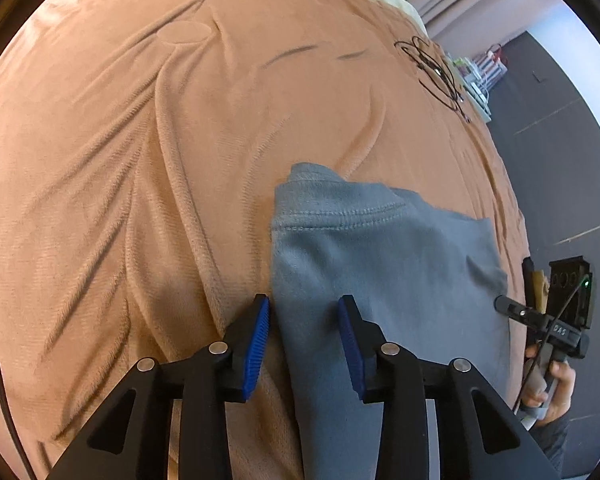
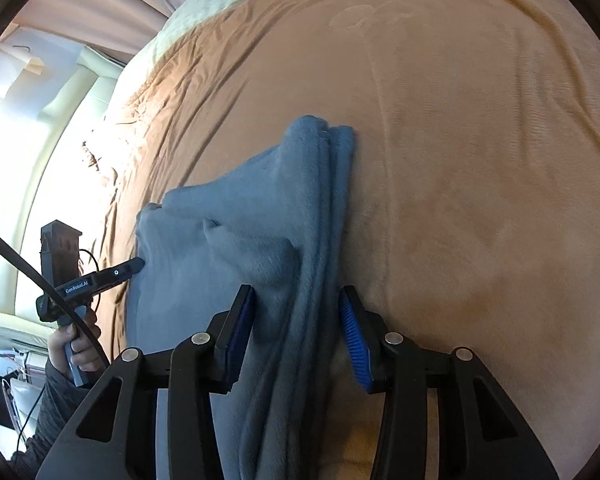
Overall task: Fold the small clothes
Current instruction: 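Lift the folded grey T-shirt with both tools and carry it toward the yellow garment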
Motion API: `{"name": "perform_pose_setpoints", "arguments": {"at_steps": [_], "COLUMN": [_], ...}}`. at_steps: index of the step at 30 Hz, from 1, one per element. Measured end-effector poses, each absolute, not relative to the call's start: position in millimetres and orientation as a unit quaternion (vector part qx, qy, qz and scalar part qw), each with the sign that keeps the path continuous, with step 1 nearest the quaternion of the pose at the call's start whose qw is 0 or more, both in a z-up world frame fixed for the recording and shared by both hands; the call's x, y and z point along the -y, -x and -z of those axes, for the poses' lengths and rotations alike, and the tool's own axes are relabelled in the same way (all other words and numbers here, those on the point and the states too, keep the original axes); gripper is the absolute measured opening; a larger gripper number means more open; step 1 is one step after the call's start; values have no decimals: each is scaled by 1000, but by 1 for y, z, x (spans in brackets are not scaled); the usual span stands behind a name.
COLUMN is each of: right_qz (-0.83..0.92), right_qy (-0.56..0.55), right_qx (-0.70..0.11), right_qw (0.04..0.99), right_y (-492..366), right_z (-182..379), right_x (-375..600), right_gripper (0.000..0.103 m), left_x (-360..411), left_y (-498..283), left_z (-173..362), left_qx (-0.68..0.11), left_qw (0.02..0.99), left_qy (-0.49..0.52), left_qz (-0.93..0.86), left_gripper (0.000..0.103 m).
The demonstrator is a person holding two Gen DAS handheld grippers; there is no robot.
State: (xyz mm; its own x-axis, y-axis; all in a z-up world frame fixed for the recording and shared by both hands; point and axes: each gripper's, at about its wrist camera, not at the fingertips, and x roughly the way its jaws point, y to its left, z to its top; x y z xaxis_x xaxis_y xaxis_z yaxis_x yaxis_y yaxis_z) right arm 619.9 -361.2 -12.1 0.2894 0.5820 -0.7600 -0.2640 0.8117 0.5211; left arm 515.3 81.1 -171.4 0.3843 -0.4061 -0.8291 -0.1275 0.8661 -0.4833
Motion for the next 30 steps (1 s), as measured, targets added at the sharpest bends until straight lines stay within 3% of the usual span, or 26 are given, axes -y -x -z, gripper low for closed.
{"name": "perform_pose_setpoints", "arguments": {"at_steps": [11, 16, 20, 30], "right_qz": [-292, -271, -266, -286], "right_qy": [-223, -193, -156, -105], "right_qx": [-515, -510, -490, -417], "right_qw": [774, 793, 815, 856], "right_y": [-638, -635, -617, -545], "right_z": [30, 30, 9, -73], "right_x": [367, 357, 344, 323], "right_gripper": [43, 25, 17, 16], "left_x": [-72, -65, -62, -56], "left_y": [-538, -543, -535, -500], "left_z": [178, 171, 147, 63], "left_qx": [-517, -515, -496, -446], "left_qw": [808, 812, 826, 852], "left_qy": [263, 260, 247, 242], "left_qz": [102, 93, 98, 124], "left_gripper": [38, 12, 10, 8]}}
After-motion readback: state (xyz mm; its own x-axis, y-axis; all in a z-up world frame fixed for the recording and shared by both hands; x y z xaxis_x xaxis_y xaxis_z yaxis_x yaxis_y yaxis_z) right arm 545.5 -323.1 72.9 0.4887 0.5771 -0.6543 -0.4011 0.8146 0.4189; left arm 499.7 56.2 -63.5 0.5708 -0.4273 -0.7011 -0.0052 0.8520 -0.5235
